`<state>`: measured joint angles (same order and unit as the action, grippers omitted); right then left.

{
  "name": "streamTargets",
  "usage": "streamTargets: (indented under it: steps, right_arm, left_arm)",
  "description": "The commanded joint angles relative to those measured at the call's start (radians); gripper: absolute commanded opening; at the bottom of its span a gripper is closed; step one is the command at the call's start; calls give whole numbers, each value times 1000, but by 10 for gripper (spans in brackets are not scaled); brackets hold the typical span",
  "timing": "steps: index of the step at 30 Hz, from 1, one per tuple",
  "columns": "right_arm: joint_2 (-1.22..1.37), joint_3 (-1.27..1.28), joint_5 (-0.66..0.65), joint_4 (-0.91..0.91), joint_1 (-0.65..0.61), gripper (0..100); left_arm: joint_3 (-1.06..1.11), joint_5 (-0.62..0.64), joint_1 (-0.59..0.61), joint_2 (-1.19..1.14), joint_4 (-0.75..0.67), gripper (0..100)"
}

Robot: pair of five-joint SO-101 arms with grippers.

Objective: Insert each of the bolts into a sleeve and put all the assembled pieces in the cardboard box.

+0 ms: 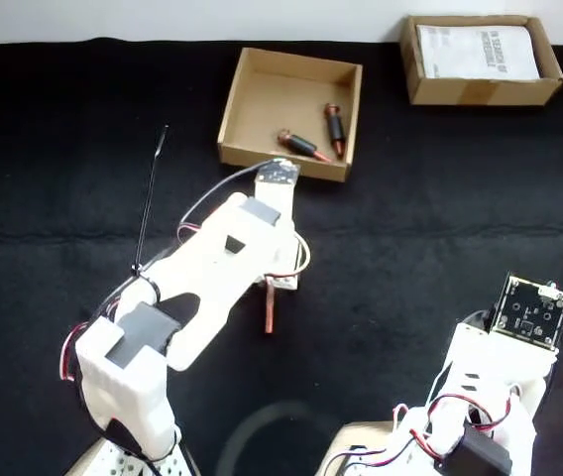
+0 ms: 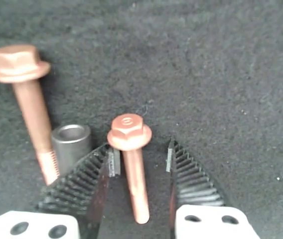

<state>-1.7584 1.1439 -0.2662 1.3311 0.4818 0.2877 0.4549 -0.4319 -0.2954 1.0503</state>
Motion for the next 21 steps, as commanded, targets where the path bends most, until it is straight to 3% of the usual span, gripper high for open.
streamTargets:
  steps: [1,4,11,16,21]
  right_arm:
    - [-5,-2,-5,-19,5,8]
    - [-5,-2,-5,-19,4,8]
    - [-10,25,-3,-122,-22,8]
    - [-15,114,21,-197,-197,8]
    - [-15,186,222,-323,-400,8]
  left_arm:
    - [-24,-8,15,-7,-11,136]
    - [-24,-8,15,-7,-11,0]
    - [-120,-9,21,4,26,9]
    - [-351,-8,-2,74,180,9]
    - [-538,-9,-36,222,242,9]
